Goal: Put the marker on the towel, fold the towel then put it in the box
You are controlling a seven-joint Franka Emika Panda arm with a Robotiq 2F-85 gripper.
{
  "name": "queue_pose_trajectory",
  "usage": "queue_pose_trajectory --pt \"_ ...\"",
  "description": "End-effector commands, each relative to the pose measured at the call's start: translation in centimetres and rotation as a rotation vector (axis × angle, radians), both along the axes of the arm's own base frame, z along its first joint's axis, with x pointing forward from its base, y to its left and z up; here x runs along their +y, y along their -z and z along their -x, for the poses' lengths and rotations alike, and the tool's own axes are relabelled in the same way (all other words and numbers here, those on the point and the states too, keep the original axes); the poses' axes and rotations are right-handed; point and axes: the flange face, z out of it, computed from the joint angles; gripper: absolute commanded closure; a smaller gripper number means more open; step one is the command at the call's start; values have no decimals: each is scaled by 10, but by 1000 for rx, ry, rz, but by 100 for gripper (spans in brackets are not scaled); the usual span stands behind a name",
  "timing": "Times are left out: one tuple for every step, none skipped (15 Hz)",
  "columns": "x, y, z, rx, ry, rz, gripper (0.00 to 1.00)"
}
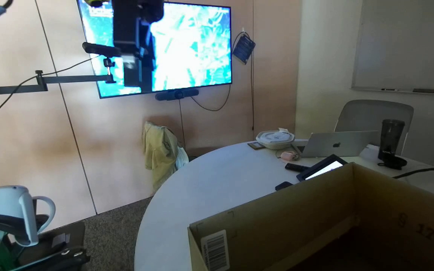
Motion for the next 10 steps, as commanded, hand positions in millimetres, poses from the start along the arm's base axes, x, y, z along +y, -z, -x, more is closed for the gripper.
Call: queue_pose_trajectory --pt "11 -42 67 34 -90 -42 0" --pt "10 -52 80 44 -106 -56 0" --pt "10 -61 93 54 -126 -69 0" --pt "8 -69 103 61 -143 -78 0" --pt "5 -75 111 63 -158 -89 0" --pt "4 -79 118 61 -172 -100 0" --pt "3 -82 124 55 -188 -98 0" --pt "5 -77 112 63 -149 -65 0" --pt "4 -80 117 57 -160 -68 0" --pt "3 -82 120 54 -166 -69 0"
